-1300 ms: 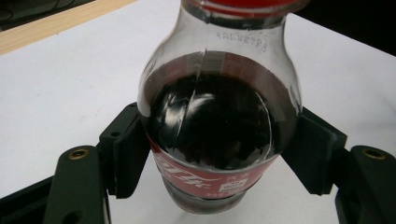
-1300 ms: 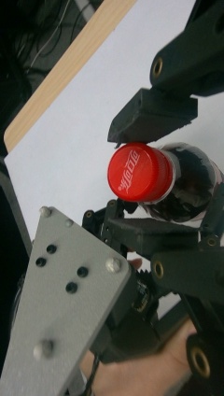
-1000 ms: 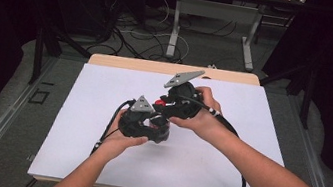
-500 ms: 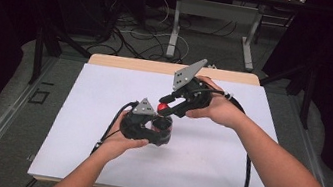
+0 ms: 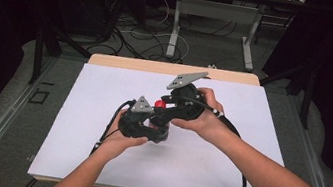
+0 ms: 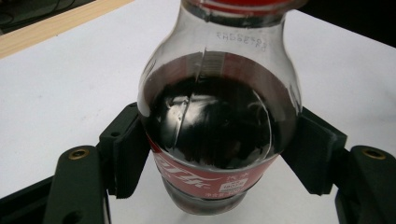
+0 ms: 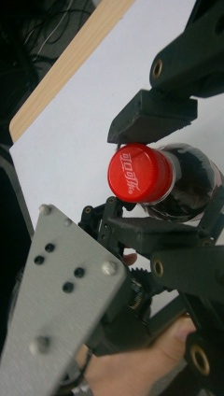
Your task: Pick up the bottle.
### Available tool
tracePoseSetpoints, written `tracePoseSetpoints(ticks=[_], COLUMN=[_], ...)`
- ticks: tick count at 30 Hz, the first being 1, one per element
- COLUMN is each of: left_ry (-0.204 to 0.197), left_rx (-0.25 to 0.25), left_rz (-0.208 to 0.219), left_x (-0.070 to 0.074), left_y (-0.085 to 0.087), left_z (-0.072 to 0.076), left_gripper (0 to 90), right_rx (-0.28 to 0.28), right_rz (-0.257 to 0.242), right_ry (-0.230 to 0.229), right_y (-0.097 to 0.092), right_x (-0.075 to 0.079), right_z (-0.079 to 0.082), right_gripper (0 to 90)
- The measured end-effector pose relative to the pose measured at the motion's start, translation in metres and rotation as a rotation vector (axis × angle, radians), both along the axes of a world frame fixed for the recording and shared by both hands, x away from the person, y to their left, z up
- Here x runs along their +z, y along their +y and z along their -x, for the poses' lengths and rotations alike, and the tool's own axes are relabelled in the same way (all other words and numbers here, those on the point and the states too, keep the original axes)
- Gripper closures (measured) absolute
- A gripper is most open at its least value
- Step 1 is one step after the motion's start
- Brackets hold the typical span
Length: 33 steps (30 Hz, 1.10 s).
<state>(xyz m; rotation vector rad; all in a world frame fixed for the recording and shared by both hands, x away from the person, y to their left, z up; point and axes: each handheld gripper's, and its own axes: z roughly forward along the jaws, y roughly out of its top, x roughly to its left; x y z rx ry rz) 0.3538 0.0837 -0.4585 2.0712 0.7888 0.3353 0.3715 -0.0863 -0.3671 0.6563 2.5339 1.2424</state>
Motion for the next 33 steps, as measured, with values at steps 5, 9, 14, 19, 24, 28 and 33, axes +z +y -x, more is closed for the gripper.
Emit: tracePoseSetpoints(ticks=[5,9,14,19,24,28,33], left_ry=[0.001,0.016,-0.002,0.014,0.009,0.007,0.008], left_rx=[-0.017,-0.041,-0.076,-0.073,-0.040,-0.034,-0.039], left_rz=[-0.010,0.000,-0.021,-0.023,-0.008,-0.003,0.003], left_x=[0.000,-0.001,-0.002,-0.001,-0.001,0.000,0.001], left_y=[0.000,-0.003,-0.005,-0.003,0.000,0.001,0.000], left_z=[0.000,0.001,0.003,0.002,0.000,0.000,0.001], left_gripper=[30.4,30.4,30.4,30.4,30.4,30.4,30.4], right_rx=[0.043,0.217,0.433,0.491,0.260,0.103,0.014], right_rz=[0.016,0.068,0.123,0.156,0.076,0.060,0.071], right_ry=[0.008,0.018,0.016,-0.037,0.008,0.057,0.053], right_y=[-0.002,-0.009,-0.013,-0.013,-0.009,-0.005,0.001], right_x=[0.001,0.004,0.008,0.008,0.009,0.008,0.006], right_z=[-0.006,-0.019,-0.033,-0.034,-0.019,-0.008,-0.003], right_gripper=[60.7,60.9,60.9,59.1,48.3,49.6,60.3])
